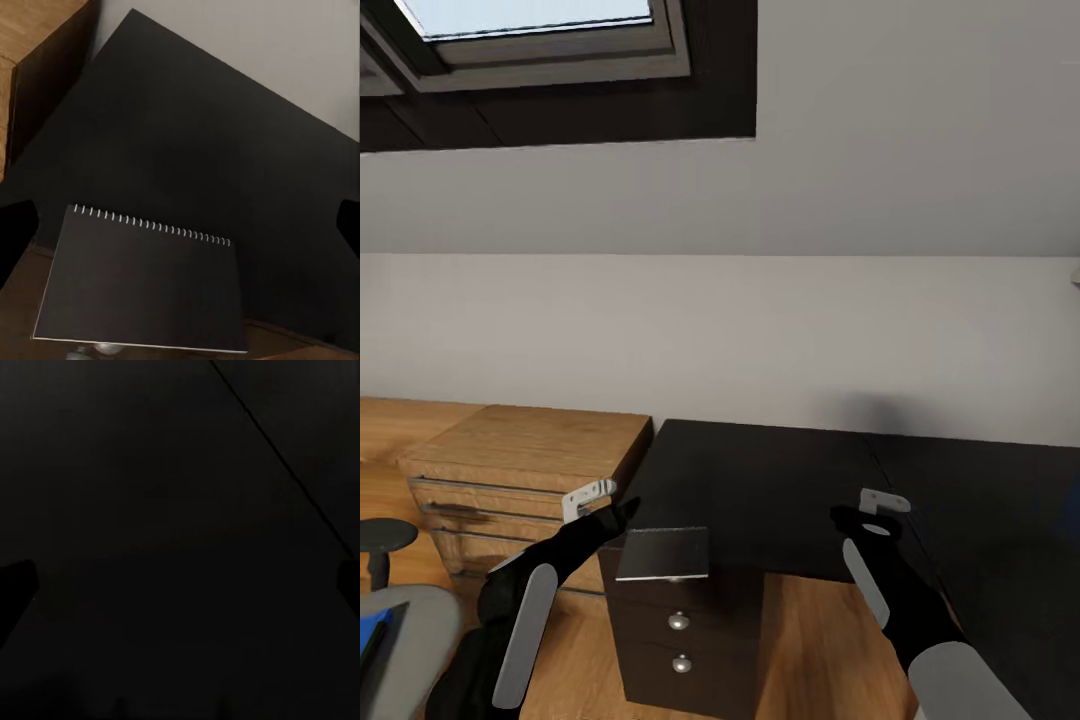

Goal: In the bedroom, organize the workspace by keeping the computer under the desk, ensuring the monitor is on the desk, placing the keyboard on the desk next to the monitor, placing the mouse on the desk next to the keyboard, moving the folder from the swivel chair onto the desk next to the mouse, stacking the notebook on top of the folder with the pen on top of the notebook, and positioning the swivel chair next to the desk.

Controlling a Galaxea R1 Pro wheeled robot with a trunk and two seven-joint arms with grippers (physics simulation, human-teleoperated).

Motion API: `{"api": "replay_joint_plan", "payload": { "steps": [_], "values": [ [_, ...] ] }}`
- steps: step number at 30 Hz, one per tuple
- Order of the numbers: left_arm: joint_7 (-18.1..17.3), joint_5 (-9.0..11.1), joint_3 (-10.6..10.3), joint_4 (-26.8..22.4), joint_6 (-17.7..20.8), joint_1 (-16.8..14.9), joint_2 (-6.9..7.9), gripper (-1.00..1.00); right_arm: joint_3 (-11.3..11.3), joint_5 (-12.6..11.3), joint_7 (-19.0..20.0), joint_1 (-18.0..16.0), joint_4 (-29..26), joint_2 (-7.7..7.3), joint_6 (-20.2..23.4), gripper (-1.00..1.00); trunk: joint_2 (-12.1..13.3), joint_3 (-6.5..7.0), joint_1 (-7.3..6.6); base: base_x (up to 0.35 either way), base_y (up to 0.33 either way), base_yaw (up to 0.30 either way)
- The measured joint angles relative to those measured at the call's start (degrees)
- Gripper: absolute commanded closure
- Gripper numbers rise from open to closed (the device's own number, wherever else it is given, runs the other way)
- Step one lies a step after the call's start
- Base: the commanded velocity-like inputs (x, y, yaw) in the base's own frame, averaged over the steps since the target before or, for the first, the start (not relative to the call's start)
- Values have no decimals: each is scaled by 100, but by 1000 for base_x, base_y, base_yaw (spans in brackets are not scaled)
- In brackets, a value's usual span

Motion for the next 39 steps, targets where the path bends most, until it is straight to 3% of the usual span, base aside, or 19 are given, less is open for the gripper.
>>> {"api": "replay_joint_plan", "payload": {
  "steps": [11, 34, 39],
  "values": [
    [0, 0, 2, 1, -1, 0, 2, -100, 117, -3, -4, 1, 0, -1, -6, -100, 0, -3, 0, 0, 0, 38],
    [0, -6, -1, 31, -48, 0, -1, -100, 128, -1, -4, 0, 12, 1, -12, -100, 0, -3, 0, 0, 168, 275],
    [0, -9, -2, 13, -61, 0, -4, -100, 270, 2, -11, 8, 11, 1, -14, -100, 0, -3, 0, 0, 6, 277]
  ]
}}
